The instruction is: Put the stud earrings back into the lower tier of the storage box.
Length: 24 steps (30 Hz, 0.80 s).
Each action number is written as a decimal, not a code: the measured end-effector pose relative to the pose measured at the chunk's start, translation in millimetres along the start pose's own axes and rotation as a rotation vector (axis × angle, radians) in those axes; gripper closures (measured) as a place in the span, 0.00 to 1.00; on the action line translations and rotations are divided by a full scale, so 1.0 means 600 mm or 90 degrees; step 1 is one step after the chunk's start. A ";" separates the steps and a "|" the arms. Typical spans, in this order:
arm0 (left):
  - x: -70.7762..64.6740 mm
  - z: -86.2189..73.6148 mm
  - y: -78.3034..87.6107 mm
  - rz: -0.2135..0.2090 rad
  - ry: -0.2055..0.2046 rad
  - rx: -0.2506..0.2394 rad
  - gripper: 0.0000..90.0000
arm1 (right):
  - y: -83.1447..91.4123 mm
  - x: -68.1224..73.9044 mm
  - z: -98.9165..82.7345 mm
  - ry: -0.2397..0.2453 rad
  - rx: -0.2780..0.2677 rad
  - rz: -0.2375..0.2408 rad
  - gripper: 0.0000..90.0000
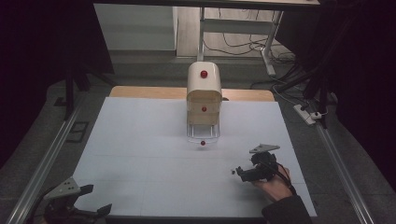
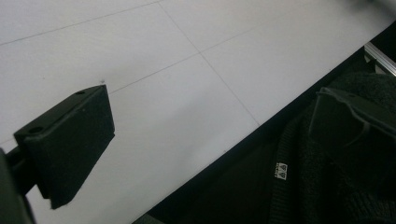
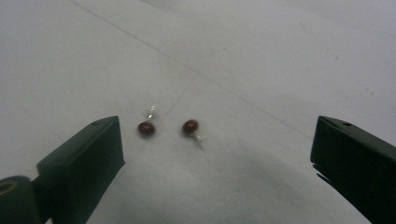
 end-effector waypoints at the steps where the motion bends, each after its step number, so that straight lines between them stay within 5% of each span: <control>1: 0.000 0.000 0.000 -0.001 0.001 0.000 0.01 | 0.000 0.000 0.000 0.000 0.000 0.000 0.05; 7: 0.000 0.000 0.000 -0.002 0.002 -0.001 0.01 | -0.014 -0.013 0.009 0.012 0.010 -0.005 0.14; 17: 0.000 0.000 0.001 -0.003 0.002 -0.001 0.01 | -0.029 0.011 0.012 0.077 0.049 0.050 0.62; 24: 0.000 0.000 0.001 -0.003 0.003 -0.002 0.01 | -0.042 0.017 0.007 0.117 0.085 0.053 0.86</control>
Point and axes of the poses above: each handheld gripper's, and its own axes: y roughly backward along the jaws, z roughly out of its top, x roughly to its left, the point moved 9 cm from there along -y, roughly forward along the jaws, and after that the axes turned 8 degrees about x, right-handed, at the moved point
